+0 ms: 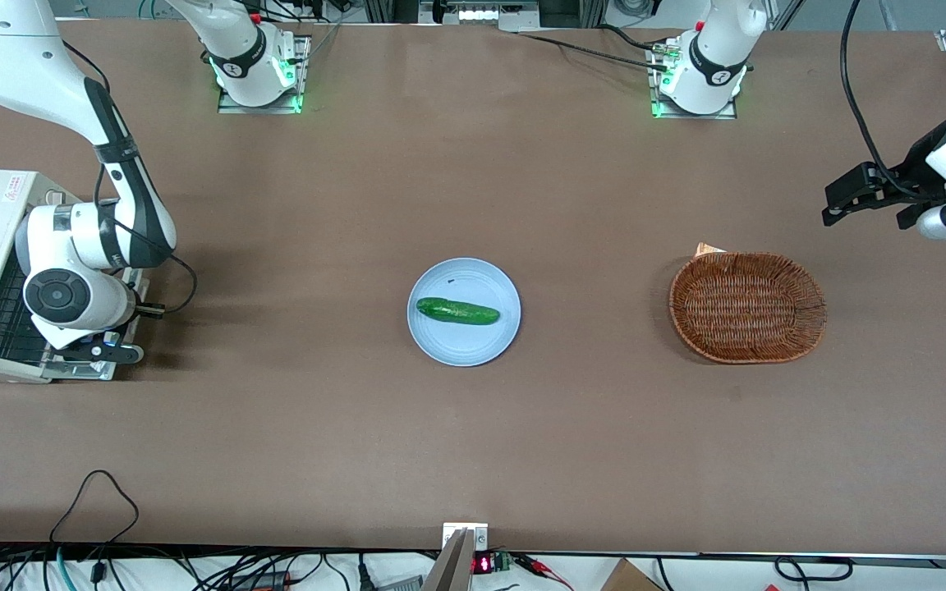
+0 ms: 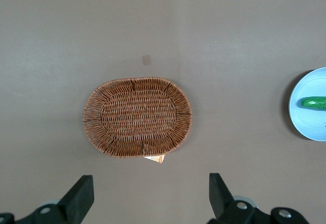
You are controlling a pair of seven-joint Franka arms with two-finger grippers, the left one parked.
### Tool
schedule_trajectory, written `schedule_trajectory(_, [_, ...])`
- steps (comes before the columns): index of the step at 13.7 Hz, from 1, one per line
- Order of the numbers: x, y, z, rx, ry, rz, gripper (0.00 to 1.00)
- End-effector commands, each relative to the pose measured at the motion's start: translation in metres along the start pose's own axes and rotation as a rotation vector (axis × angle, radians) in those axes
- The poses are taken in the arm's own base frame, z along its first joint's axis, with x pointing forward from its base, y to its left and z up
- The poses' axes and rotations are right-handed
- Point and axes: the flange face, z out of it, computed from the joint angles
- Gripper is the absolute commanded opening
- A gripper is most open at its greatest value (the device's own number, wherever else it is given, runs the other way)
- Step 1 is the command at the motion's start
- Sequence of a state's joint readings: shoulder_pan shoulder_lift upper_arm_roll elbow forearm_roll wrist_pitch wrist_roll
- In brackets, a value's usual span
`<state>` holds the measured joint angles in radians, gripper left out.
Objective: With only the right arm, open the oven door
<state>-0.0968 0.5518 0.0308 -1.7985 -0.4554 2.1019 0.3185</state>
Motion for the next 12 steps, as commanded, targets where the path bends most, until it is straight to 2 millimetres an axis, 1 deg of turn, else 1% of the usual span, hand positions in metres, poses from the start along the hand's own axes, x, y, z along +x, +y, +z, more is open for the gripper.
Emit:
schedule_trajectory(1, [-0.001, 0.028, 0.025, -0.049, -0.034, 0.019, 0.0])
schedule_trajectory(7, [-0.001, 0.021, 0.037, -0.038, -0.033, 0.008, 0.0])
schedule_trajectory(10, [-0.005, 0.015, 0.044, -0.008, -0.035, 0.014, 0.0])
schedule_trajectory(12, [-0.005, 0.015, 0.045, -0.008, -0.036, 0.014, 0.0])
